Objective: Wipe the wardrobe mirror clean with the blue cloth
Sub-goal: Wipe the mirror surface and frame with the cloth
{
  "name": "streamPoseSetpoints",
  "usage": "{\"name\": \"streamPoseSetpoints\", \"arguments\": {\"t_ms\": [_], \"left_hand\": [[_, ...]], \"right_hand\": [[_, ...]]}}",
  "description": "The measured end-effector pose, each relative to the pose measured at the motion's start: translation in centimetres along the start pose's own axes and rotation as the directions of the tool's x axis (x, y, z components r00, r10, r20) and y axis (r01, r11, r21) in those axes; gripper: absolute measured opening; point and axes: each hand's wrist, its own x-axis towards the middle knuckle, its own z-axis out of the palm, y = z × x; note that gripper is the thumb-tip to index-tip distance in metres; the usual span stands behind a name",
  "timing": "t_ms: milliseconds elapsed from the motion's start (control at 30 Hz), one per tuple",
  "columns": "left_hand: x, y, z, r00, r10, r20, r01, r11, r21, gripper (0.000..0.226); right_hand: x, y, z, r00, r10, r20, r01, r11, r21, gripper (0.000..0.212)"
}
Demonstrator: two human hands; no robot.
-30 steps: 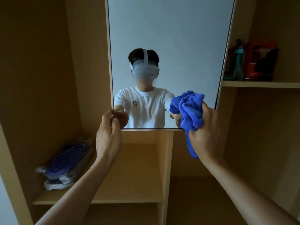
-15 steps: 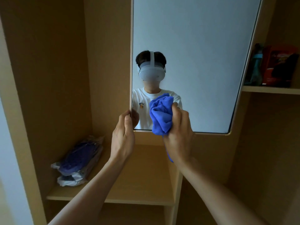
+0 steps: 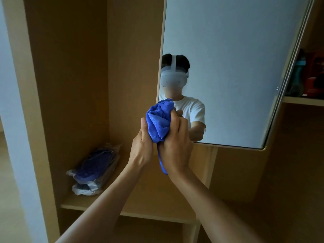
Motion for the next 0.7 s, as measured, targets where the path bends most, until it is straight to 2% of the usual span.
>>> {"name": "streamPoseSetpoints", "arguments": {"t_ms": [200, 300, 400, 467, 633, 700], "left_hand": [[0.2, 0.1, -0.4, 0.997, -0.067, 0.038, 0.07, 0.993, -0.093, 0.072], [0.2, 0.2, -0.3, 0.997, -0.06, 0.058, 0.066, 0.993, -0.1, 0.077], [-0.1, 0.4, -0.2, 0.996, -0.035, 0.078, 0.044, 0.992, -0.115, 0.075], [-0.3, 0.6, -0.1, 0.996, -0.012, 0.092, 0.021, 0.996, -0.092, 0.08], [-0.6, 1.5, 0.3, 0.993, 0.045, 0.113, -0.045, 0.999, 0.002, 0.085], [-0.6, 1.6, 0.5, 0.992, 0.082, 0.098, -0.086, 0.996, 0.032, 0.077]], "right_hand": [[0.1, -1.6, -0.1, 0.994, 0.069, 0.089, -0.073, 0.996, 0.051, 0.062], [0.5, -1.4, -0.5, 0.982, 0.079, 0.174, -0.113, 0.974, 0.195, 0.062], [0.9, -0.4, -1.1, 0.965, 0.06, 0.256, -0.164, 0.897, 0.41, 0.048], [1.0, 0.4, -1.8, 0.961, 0.023, 0.277, -0.161, 0.858, 0.488, 0.05], [1.8, 2.6, -3.6, 0.948, -0.027, 0.318, -0.14, 0.86, 0.491, 0.053], [2.5, 3.3, -4.4, 0.945, -0.043, 0.323, -0.127, 0.865, 0.486, 0.048]]}}
